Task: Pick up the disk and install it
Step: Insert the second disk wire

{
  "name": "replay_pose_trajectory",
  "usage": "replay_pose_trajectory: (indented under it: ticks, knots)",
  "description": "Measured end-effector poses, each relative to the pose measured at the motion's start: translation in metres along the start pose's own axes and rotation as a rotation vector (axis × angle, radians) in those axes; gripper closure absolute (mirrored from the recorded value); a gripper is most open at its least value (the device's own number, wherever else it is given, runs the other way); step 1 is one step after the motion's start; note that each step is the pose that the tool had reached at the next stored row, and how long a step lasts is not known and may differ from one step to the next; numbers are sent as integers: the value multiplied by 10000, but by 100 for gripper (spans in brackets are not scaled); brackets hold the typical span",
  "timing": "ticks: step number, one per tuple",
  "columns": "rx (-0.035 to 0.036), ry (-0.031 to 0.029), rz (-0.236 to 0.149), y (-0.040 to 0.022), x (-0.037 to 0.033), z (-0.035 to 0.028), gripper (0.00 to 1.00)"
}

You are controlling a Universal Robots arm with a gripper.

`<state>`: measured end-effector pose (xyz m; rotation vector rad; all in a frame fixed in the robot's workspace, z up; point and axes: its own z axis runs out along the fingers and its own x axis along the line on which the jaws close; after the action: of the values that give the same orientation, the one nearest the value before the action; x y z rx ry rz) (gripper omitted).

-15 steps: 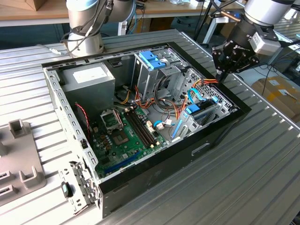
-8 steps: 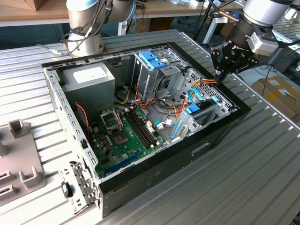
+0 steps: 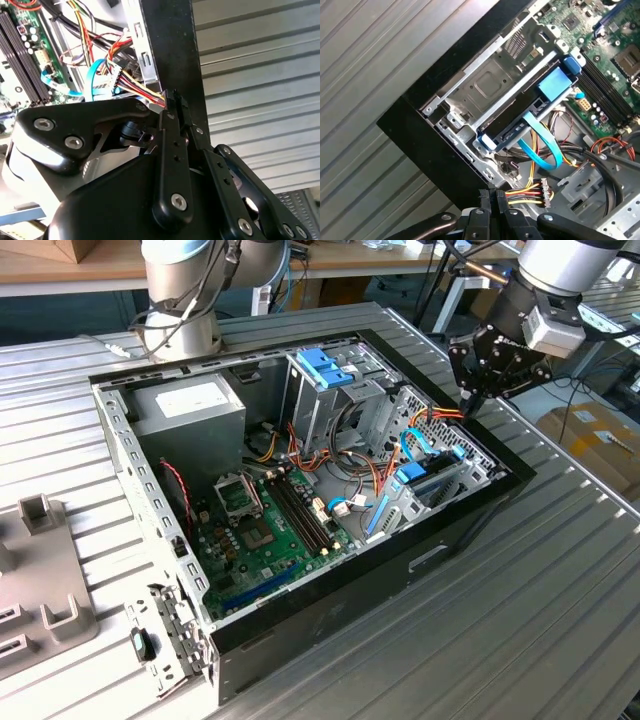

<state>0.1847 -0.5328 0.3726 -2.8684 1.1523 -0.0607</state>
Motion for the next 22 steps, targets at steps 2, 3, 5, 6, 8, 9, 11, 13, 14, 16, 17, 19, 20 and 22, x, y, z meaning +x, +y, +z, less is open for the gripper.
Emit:
replay_pose_trajectory:
  ticks: [2,3,5,6,8,9,11,13,14,16,17,19,20,22]
  knots:
    - [-8,21,317,0,0,0,84]
    - [-11,30,439,0,0,0,84]
    - [-21,58,848,0,0,0,84]
    - [-25,67,971,0,0,0,84]
    - [-31,84,1226,0,0,0,84]
    - [-35,93,1353,0,0,0,84]
    - [-43,115,1670,0,0,0,84]
    - [-54,140,2012,0,0,0,84]
    - [-58,153,2201,0,0,0,84]
    - [-69,178,2556,0,0,0,84]
    - [-75,193,2767,0,0,0,84]
    - [-83,213,3035,0,0,0,84]
    - [-88,226,3207,0,0,0,84]
    - [-95,245,3489,0,0,0,84]
